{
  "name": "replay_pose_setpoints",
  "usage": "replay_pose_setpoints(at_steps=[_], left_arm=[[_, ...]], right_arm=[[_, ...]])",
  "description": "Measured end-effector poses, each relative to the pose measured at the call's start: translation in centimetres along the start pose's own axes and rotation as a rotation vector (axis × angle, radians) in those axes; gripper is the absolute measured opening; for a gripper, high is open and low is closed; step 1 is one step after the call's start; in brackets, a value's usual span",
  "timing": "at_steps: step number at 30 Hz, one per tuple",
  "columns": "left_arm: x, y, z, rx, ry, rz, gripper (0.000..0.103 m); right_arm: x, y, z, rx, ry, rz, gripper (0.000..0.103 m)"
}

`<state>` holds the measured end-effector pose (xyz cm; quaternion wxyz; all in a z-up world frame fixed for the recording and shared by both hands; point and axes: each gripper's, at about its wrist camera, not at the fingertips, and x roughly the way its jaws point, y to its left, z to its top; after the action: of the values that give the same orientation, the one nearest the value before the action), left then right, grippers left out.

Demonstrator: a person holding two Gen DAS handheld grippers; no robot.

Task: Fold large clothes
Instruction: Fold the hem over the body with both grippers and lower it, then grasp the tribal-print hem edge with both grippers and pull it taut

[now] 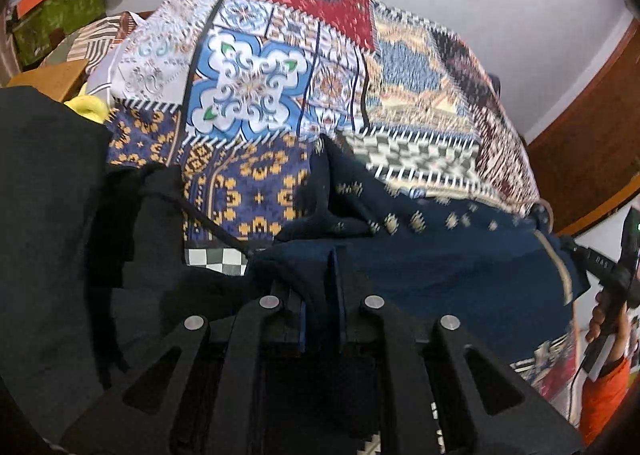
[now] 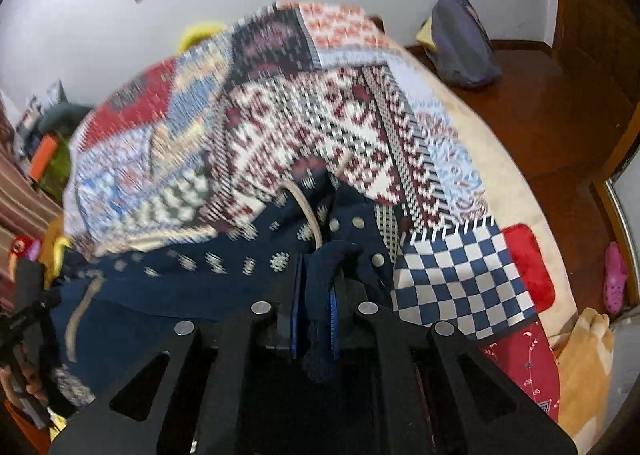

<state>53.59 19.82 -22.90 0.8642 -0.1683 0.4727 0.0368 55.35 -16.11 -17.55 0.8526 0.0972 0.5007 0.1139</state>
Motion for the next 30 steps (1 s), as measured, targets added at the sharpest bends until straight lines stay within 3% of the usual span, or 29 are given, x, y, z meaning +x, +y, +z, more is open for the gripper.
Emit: replay_pose_setpoints(at_steps=[5, 7, 9, 12, 13, 16, 20, 25, 30], left_arm=[[-0.5, -0.8, -0.3, 0.069, 0.05, 0.024, 0.019], [-1.5, -1.2, -0.5, 0.108, 0.052, 0.033, 0.026], [-3.2, -1.8, -0.8, 0.151, 0.031, 0.054, 0.028], [-5.8, -2.7, -1.5, 0.198, -0.021, 0.092, 0.049], [-6.7, -2.9, -1.7, 0.21, -0.049, 0.099, 0.051], [-9.2, -4.0, -2.5, 0.25, -0.112, 0.091, 0.053], [-9.9, -5.9, -4.1, 0.288, -0.102, 0.046, 0.053], [-8.1, -8.9, -6.7, 0.347, -0.06, 0.011, 0.053], [-4.5, -11.4, -8.5, 0.388, -0.021, 0.036, 0.053]], right_arm=[[0.6, -0.7, 0.1, 0.017, 0.086, 0.002, 0.024], [-0.3, -0.7, 0.2, 0.004, 0.102, -0.037, 0.039], [-2.0, -0.3, 0.1, -0.044, 0.097, -0.095, 0.043], [-4.7, 0.2, -0.8, -0.113, 0.055, -0.13, 0.044], [-5.4, 0.3, -1.1, -0.122, 0.045, -0.126, 0.044], [-7.8, 1.2, -2.8, -0.153, 0.015, -0.084, 0.044], [-9.0, 2.7, -5.1, -0.178, 0.017, -0.017, 0.045], [-8.3, 4.8, -7.3, -0.196, 0.042, 0.053, 0.045], [-6.4, 6.5, -9.0, -0.206, 0.072, 0.091, 0.045]])
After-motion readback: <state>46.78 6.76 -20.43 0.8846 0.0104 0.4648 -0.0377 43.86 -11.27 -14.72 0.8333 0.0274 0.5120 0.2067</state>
